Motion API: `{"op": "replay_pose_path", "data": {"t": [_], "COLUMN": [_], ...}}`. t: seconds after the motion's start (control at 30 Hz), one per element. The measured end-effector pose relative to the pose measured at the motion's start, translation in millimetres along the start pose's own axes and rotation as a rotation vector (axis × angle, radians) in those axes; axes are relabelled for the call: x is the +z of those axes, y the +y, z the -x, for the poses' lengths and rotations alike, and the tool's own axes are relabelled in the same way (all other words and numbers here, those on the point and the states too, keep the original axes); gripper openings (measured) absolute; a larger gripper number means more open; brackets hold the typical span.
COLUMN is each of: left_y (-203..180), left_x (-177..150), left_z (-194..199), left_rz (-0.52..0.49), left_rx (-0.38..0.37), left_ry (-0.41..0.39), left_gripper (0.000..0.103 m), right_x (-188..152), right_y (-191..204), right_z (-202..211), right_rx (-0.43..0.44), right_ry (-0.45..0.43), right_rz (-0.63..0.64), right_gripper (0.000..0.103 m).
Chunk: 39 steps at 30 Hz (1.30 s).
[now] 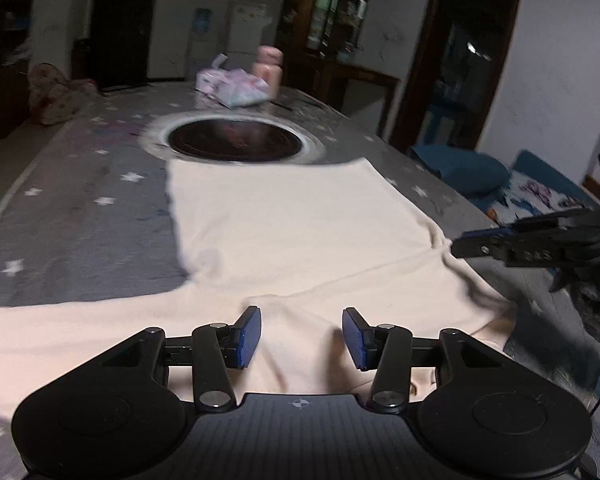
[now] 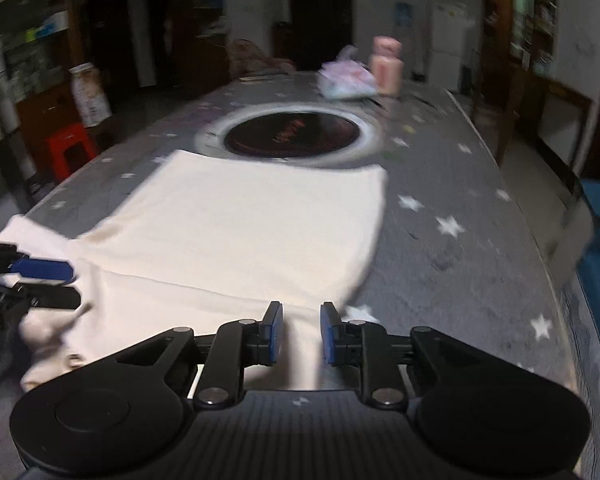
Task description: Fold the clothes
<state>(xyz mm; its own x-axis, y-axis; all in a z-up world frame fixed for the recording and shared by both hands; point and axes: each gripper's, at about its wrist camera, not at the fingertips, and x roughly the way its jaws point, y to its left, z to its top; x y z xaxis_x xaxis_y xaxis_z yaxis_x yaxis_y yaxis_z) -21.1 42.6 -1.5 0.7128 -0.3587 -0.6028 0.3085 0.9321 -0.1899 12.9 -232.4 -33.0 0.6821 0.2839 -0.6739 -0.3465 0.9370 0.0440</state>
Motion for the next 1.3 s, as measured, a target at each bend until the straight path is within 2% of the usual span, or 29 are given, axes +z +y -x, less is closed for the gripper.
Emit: {"op": "replay_pose_path", "data": {"t": [0.1,0.3,0.4,0.57,0.73,0.9,0.97,1.03,1.17,1.3], "left_y": [17,58,79,119,142,145,146,147,147,117], "left_x": [-4,-17,-22,-32,-37,-34,-33,-33,-27,-3], "left_z": [19,55,68,77,70,65,63,61,70,79], "left_rz": [0.056,0.178,0.241,0.379,0.485,0.496,0.498,0.497,0.543,0.473], "left_rx": [0.096,0.352,0.474,0.565,0.592,0.629,0.652,0.673,0.61,0.5], "left_ry": [-0.022,-0.061,-0.081,-0.074,-0.055,-0.071,-0.075,-0.082,-0.129,-0.203], "left_gripper": [0.049,0.049,0.049,0.051,0.051,0.048,0.035,0.012,0.006,0.005], "right_x": [6,10,9,3,3,4,4,4,2,1], "right_y": [24,90,118,141,139,131,127,122,112,101], "right_z": [6,-10,-23,-39,-31,-21,-18,-14,-4,5], "right_rx": [0.098,0.289,0.331,0.343,0.333,0.325,0.319,0.316,0.303,0.286], "right_ry": [-0.002,0.027,0.036,0.074,0.065,0.044,0.033,0.023,0.001,-0.02], "right_rz": [0.06,0.203,0.268,0.305,0.29,0.266,0.253,0.237,0.206,0.173], "right_gripper": [0.02,0.02,0.02,0.02,0.02,0.02,0.02,0.02,0.02,0.02]}}
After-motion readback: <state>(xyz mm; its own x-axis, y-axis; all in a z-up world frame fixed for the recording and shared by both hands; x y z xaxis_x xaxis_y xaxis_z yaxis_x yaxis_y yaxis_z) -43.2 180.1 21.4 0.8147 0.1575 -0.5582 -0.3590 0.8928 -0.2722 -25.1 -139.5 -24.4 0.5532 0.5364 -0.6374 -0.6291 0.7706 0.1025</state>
